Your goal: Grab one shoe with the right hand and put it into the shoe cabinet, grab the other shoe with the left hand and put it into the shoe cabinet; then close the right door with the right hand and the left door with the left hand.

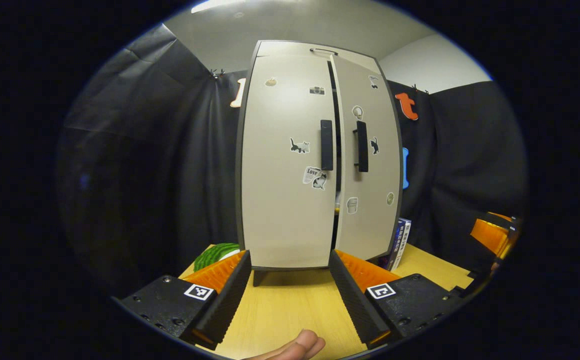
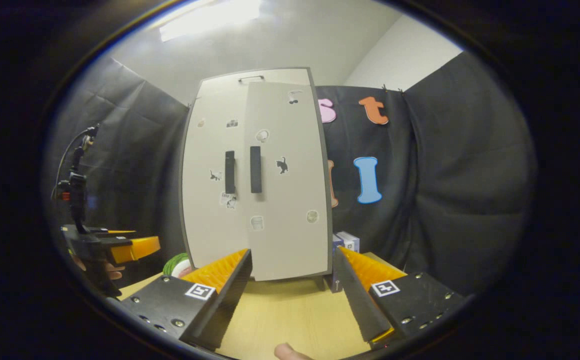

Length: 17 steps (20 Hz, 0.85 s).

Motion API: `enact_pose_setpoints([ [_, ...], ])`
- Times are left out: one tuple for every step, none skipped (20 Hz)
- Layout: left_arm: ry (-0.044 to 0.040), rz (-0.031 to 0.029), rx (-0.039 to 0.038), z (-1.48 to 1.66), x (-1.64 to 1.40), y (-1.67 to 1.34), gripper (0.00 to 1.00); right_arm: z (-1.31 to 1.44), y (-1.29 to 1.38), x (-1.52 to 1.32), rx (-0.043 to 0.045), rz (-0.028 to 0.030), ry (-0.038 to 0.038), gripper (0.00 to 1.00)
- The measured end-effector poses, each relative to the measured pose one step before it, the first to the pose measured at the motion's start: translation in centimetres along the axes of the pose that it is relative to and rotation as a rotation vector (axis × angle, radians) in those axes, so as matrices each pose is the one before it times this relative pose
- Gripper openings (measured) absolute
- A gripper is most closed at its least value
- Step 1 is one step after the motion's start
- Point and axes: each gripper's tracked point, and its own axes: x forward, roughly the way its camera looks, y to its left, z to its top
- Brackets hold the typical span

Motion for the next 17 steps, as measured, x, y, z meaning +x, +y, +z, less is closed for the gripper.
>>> enact_pose_setpoints([
  [-0.01263,0.00879,0.00718,0.527,-0.771,0.259,0.96,0.099,0.174,-0.229,-0.00600,0.00424,0.00008,0.98],
  [-0.00581,0.00512,0.00204,0.298,-0.590,0.144,0.96,0.005,0.120,-0.277,-0.00835,0.00368,0.00193,0.98],
  [-0.00553,-0.00348,-0.00788,0.292,-0.364,-0.119,0.96,-0.044,0.071,-0.092,-0.00898,0.00159,-0.00062,0.98],
  [-0.00204,-0.00594,-0.00666,0.145,-0.466,-0.255,0.96,0.018,-0.070,-0.169,-0.00585,-0.00336,-0.00357,0.98],
  [-0.00411,-0.00308,-0.00480,0.158,-0.298,-0.133,0.96,-0.056,-0.095,-0.183,-0.00143,-0.00277,-0.00313,0.98],
  [-0.00580,-0.00094,-0.00369,0.130,-0.145,-0.050,0.96,-0.025,-0.055,-0.084,0.00434,-0.00265,-0.00422,0.98],
  [-0.00468,-0.00549,-0.00052,0.087,-0.174,-0.241,0.96,-0.014,-0.105,-0.112,0.00686,-0.00062,-0.00293,0.98],
  [-0.00029,-0.00235,0.00267,-0.074,-0.081,-0.189,0.96,-0.127,-0.193,-0.079,0.01030,-0.00168,-0.00090,0.98],
  [0.00238,0.00032,-0.00181,-0.147,-0.183,-0.067,0.96,-0.017,-0.159,-0.037,0.00484,-0.00180,0.00059,0.98],
  [-0.00311,-0.00734,-0.00409,0.053,-0.180,-0.244,0.96,-0.034,-0.195,0.062,-0.00034,-0.00482,0.00238,0.98],
  [0.00154,-0.00754,-0.00905,-0.074,-0.029,-0.221,0.96,-0.037,-0.208,-0.058,-0.00257,-0.00505,0.00143,0.98],
  [-0.00006,-0.00674,-0.01061,0.057,0.001,-0.159,0.96,-0.020,-0.105,-0.011,-0.00132,-0.00300,-0.00026,0.98],
  [-0.00446,-0.00411,-0.00800,0.103,-0.039,-0.063,0.96,-0.081,0.047,-0.062,0.00164,0.00166,-0.00005,0.98],
  [-0.00498,0.00213,-0.00091,0.111,-0.044,0.128,0.96,0.030,0.029,-0.150,0.00251,0.00295,-0.00165,0.98],
  [-0.00612,0.00386,0.00195,0.090,-0.054,0.142,0.96,-0.021,0.066,-0.017,0.00310,0.00007,-0.00107,0.98],
  [-0.00579,0.00196,0.00036,0.124,-0.040,0.077,0.96,0.037,0.084,-0.003,0.00177,-0.00088,-0.00072,0.94],
  [-0.01298,-0.00565,-0.00451,0.345,-0.128,-0.034,0.96,-0.035,0.137,0.153,-0.00040,0.00165,-0.00154,0.98],
])
